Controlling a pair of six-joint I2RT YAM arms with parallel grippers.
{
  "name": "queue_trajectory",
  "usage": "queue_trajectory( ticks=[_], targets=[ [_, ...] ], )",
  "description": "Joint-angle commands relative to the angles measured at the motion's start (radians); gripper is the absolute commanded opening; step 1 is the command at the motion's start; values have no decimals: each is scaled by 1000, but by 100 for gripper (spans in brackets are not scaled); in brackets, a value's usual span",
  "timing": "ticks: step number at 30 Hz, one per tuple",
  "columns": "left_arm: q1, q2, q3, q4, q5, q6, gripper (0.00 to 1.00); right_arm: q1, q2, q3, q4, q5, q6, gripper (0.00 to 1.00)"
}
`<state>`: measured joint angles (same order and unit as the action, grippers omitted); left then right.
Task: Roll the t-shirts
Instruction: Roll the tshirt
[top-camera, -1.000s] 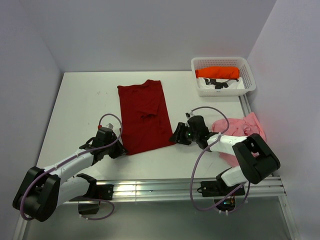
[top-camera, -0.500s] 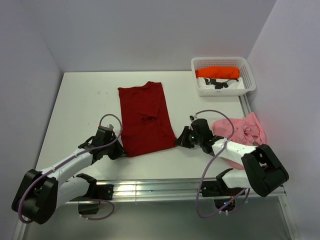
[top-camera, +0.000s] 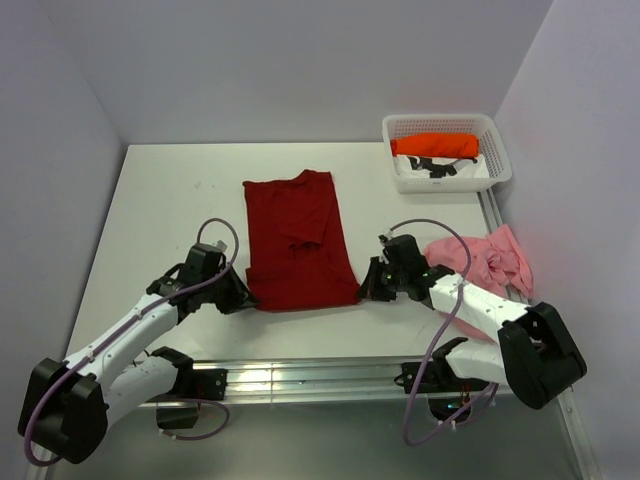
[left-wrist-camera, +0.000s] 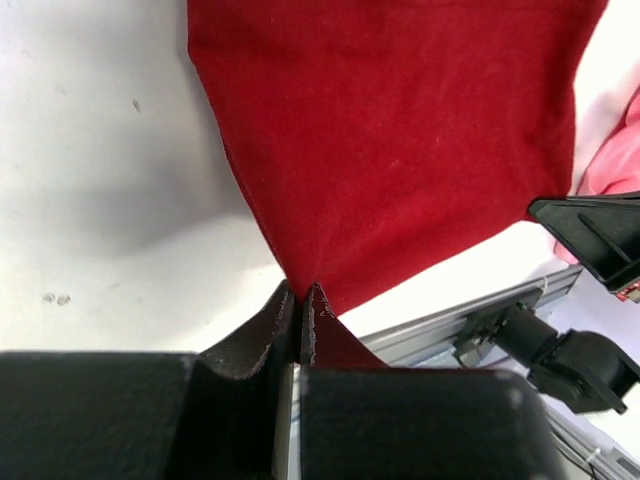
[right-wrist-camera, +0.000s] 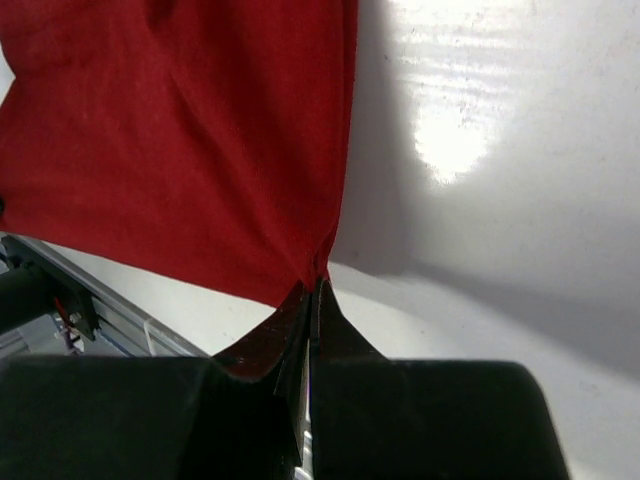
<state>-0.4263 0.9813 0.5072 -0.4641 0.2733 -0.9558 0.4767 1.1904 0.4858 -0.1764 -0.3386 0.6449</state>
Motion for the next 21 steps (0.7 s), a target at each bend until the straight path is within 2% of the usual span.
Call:
queue_trajectory(
  ticks=[1,12,18,21],
  targets=[
    [-2,-38,13,-31,30,-23,1,-6,-69,10,-67,-14,-21,0],
    [-3,-16,-25,-27,54,-43,0,-7,-175,70,-258,64,-28,0],
    [-2,-24,-88,50,49,-57,0,-6,-254,-18,-190,76,7,0],
    [-14,-81,-114,85,-8,-66,1,-6,-296,-78,-106,98,28,0]
  ],
)
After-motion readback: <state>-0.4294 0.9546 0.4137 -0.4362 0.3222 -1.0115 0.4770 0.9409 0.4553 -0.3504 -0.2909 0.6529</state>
